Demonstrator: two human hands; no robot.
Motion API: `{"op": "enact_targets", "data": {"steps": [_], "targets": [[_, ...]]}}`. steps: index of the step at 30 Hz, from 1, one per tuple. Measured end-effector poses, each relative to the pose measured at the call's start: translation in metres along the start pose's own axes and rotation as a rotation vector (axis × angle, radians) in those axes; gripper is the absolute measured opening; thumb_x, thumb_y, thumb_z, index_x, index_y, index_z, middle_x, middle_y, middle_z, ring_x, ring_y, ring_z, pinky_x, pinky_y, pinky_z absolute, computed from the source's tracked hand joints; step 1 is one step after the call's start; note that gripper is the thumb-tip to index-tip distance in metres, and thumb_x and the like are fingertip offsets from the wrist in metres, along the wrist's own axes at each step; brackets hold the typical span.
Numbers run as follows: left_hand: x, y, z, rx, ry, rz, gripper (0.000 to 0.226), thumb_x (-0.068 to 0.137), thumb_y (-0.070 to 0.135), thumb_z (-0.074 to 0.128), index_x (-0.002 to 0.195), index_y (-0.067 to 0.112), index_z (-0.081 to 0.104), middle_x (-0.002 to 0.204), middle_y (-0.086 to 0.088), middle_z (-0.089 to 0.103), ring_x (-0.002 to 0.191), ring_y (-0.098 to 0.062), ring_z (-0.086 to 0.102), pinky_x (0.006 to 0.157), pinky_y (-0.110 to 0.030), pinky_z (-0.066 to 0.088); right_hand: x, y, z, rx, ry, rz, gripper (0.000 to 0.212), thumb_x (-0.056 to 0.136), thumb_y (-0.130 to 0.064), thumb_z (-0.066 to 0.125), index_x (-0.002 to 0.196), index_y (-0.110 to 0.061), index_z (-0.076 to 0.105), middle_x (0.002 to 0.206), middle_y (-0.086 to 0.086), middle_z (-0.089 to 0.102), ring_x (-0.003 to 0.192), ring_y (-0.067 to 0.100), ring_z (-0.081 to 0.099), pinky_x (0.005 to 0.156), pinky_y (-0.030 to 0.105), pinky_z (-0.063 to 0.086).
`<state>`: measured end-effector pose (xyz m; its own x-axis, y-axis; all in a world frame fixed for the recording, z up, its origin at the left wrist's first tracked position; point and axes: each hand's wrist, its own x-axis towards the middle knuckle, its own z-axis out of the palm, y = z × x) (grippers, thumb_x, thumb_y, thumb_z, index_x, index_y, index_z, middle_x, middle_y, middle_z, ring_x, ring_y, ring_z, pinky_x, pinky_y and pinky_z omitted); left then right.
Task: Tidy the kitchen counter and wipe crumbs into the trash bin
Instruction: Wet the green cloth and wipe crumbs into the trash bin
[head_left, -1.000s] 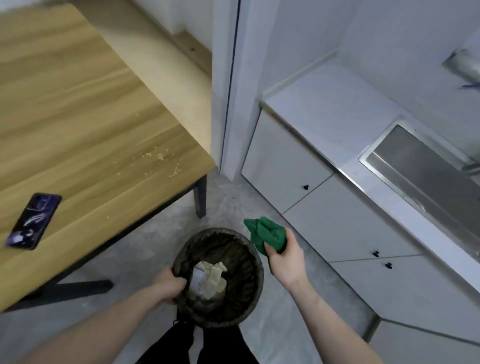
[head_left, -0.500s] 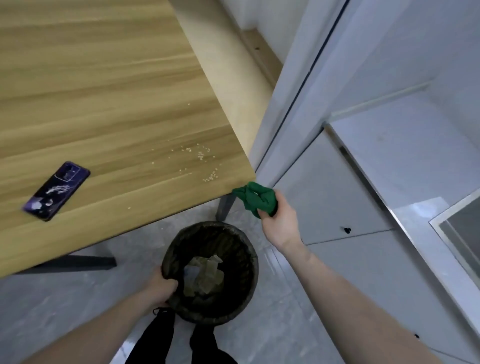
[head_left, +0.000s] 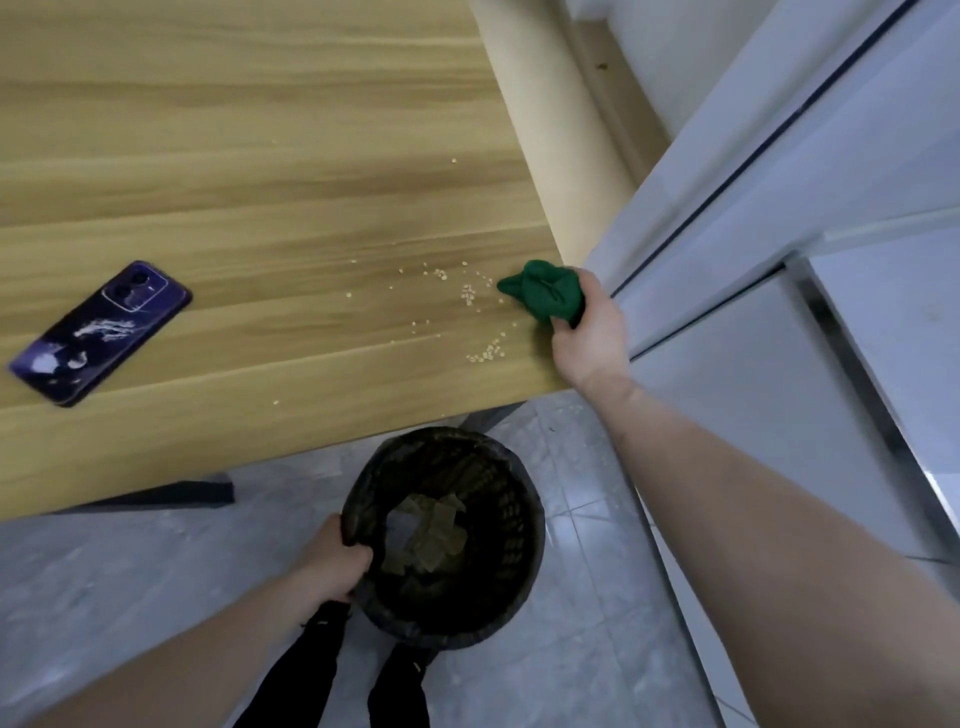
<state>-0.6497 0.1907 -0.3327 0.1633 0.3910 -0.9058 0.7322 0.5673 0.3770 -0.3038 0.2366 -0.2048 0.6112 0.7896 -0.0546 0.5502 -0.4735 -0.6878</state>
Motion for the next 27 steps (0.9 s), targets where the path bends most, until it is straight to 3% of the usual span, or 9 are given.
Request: {"op": "enact_targets", "data": {"steps": [3, 5, 7, 10, 18, 22, 25, 27], "targets": [[0.016, -0.004, -0.003, -0.056, -0.023, -0.023, 0.041, 0.069, 0.026, 0.062, 0.110, 0.030, 0.056, 0.111, -0.008, 0.065, 0.097, -0.031, 0.067, 0.078, -0.049, 0.064, 0.001, 0.002, 0.027, -0.024, -0.075, -0.045, 0.053, 0.092, -0.007, 0.058, 0.142, -0.023, 0.054, 0.139, -0.002, 0.060, 0.131, 0.017, 0.052, 0.109, 0.026, 0.038], [0.024, -0.009, -0.004, -0.087, -0.021, -0.037, 0.048, 0.077, 0.021, 0.063, 0.121, 0.031, 0.050, 0.116, -0.007, 0.062, 0.101, -0.032, 0.065, 0.082, -0.050, 0.063, -0.006, 0.004, 0.041, -0.077, -0.139, -0.091, 0.062, 0.090, -0.010, 0.058, 0.149, -0.022, 0.048, 0.158, 0.001, 0.042, 0.149, 0.019, 0.031, 0.124, 0.034, 0.022], [0.028, -0.013, -0.005, -0.110, -0.008, -0.055, 0.049, 0.082, 0.016, 0.064, 0.125, 0.031, 0.047, 0.117, -0.005, 0.060, 0.102, -0.030, 0.064, 0.083, -0.051, 0.062, -0.012, 0.006, 0.044, -0.096, -0.197, -0.086, 0.068, 0.090, -0.015, 0.057, 0.154, -0.029, 0.040, 0.165, -0.004, 0.028, 0.155, 0.021, 0.016, 0.127, 0.038, 0.013], [0.030, -0.013, -0.007, -0.136, -0.006, -0.063, 0.049, 0.083, 0.013, 0.065, 0.124, 0.030, 0.046, 0.115, -0.003, 0.060, 0.101, -0.029, 0.064, 0.084, -0.050, 0.063, -0.017, 0.014, 0.038, -0.144, -0.299, -0.154, 0.070, 0.093, -0.018, 0.056, 0.156, -0.036, 0.033, 0.167, -0.011, 0.021, 0.156, 0.021, 0.008, 0.126, 0.035, 0.009], [0.028, -0.005, -0.013, -0.160, 0.002, -0.083, 0.050, 0.085, 0.009, 0.063, 0.126, 0.032, 0.044, 0.115, -0.005, 0.059, 0.101, -0.031, 0.064, 0.081, -0.048, 0.063, -0.038, 0.018, 0.035, -0.216, -0.410, -0.311, 0.075, 0.090, 0.003, 0.058, 0.153, -0.034, 0.042, 0.164, -0.014, 0.029, 0.156, 0.019, 0.014, 0.127, 0.041, 0.017], [0.026, 0.000, -0.014, -0.157, 0.011, -0.073, 0.059, 0.071, 0.016, 0.065, 0.124, 0.031, 0.047, 0.113, -0.007, 0.061, 0.097, -0.032, 0.066, 0.074, -0.047, 0.064, -0.076, 0.015, 0.037, -0.250, -0.452, -0.413, 0.079, 0.083, 0.009, 0.052, 0.150, -0.033, 0.047, 0.163, -0.015, 0.032, 0.155, 0.017, 0.017, 0.126, 0.034, 0.015], [0.028, 0.001, -0.017, -0.160, 0.019, -0.071, 0.052, 0.079, 0.012, 0.066, 0.124, 0.030, 0.047, 0.112, -0.008, 0.061, 0.095, -0.034, 0.067, 0.074, -0.049, 0.064, -0.117, 0.013, 0.041, -0.278, -0.426, -0.455, 0.079, 0.079, 0.013, 0.050, 0.146, -0.030, 0.053, 0.159, -0.015, 0.038, 0.154, 0.014, 0.024, 0.125, 0.028, 0.016], [0.029, -0.001, -0.019, -0.165, 0.017, -0.073, 0.049, 0.082, 0.011, 0.067, 0.125, 0.028, 0.048, 0.112, -0.009, 0.062, 0.094, -0.034, 0.068, 0.071, -0.047, 0.065, -0.142, 0.012, 0.043, -0.243, -0.428, -0.456, 0.080, 0.078, 0.016, 0.051, 0.145, -0.029, 0.055, 0.157, -0.014, 0.042, 0.151, 0.014, 0.030, 0.123, 0.030, 0.026]]}}
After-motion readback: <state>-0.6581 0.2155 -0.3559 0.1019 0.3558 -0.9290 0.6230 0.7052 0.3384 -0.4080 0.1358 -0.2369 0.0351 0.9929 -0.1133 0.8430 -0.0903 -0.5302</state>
